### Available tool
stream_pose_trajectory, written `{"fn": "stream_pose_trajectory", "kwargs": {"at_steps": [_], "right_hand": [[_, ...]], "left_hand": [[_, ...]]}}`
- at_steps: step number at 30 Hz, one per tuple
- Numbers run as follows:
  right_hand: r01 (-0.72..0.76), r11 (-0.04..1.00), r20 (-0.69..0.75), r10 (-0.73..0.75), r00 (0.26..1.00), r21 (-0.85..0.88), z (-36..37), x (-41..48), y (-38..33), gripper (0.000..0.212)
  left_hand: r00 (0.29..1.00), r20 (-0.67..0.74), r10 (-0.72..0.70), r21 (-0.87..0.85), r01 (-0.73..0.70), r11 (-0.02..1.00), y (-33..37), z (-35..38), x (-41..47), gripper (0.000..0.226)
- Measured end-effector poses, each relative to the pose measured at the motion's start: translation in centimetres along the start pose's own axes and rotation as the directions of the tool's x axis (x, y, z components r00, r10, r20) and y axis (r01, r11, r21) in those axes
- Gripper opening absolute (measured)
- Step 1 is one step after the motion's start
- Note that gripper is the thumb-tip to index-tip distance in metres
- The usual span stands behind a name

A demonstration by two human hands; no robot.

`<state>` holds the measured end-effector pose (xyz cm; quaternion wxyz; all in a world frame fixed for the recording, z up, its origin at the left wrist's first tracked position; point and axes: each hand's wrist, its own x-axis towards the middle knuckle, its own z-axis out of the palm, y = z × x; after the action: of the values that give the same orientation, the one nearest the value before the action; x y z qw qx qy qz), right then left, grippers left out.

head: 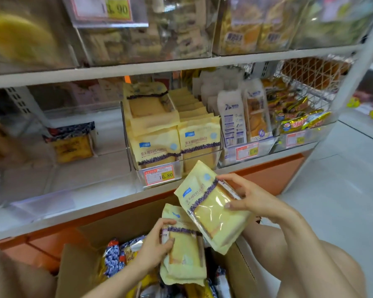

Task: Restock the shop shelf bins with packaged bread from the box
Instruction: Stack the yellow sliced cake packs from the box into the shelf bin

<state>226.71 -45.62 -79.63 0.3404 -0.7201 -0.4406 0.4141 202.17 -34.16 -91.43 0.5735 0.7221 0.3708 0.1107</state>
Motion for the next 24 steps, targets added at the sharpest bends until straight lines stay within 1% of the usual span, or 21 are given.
{"fn": "stream_pose_trajectory", "kwargs": {"at_steps": [3, 5, 8, 10, 11, 13, 16, 20, 24], "right_hand": [[0.077, 0.992, -0.056, -0.072, 0.996, 0.101, -0.8, -1.6, -0.8, 0.064], [0.143, 0.960, -0.116, -0.118, 0.986, 0.241, -1.4, -2.3, -1.5, 0.064], [0.245, 0.843, -0.244, -0.141, 0.959, 0.479, -2.3, -2.4, -2.8, 0.063], [0.305, 0.774, -0.324, -0.137, 0.936, 0.555, -2.9, -1.7, -4.1, 0.059], [0.330, 0.756, -0.364, -0.131, 0.922, 0.565, -3.3, -1.1, -4.8, 0.054], [0.364, 0.750, -0.427, -0.121, 0.896, 0.552, -4.3, 0.6, -6.5, 0.051], [0.386, 0.788, -0.494, -0.121, 0.861, 0.479, -5.8, 4.2, -8.8, 0.055], [0.344, 0.856, -0.554, -0.083, 0.828, 0.385, -6.9, 8.7, -12.3, 0.058], [0.336, 0.899, -0.607, -0.106, 0.787, 0.279, -6.9, 12.6, -14.6, 0.051]], "left_hand": [[0.999, -0.024, 0.041, -0.057, -0.042, 0.998, 2.7, -1.6, -1.5, 0.034], [0.999, -0.015, 0.044, -0.115, -0.046, 0.992, 4.5, -2.8, -2.4, 0.035], [0.994, -0.070, 0.085, -0.154, -0.095, 0.983, 7.4, -4.8, -3.2, 0.036], [0.986, -0.105, 0.126, -0.191, -0.145, 0.971, 9.6, -6.0, -3.5, 0.034], [0.983, -0.124, 0.138, -0.212, -0.162, 0.964, 10.7, -6.5, -3.6, 0.034], [0.971, -0.178, 0.162, -0.290, -0.209, 0.934, 12.8, -7.4, -3.4, 0.033], [0.950, -0.239, 0.203, -0.347, -0.279, 0.895, 15.5, -8.5, -2.3, 0.033], [0.944, -0.252, 0.212, -0.372, -0.297, 0.880, 17.7, -9.2, -1.0, 0.039], [0.942, -0.250, 0.224, -0.357, -0.305, 0.883, 17.7, -10.1, -0.3, 0.041]]}}
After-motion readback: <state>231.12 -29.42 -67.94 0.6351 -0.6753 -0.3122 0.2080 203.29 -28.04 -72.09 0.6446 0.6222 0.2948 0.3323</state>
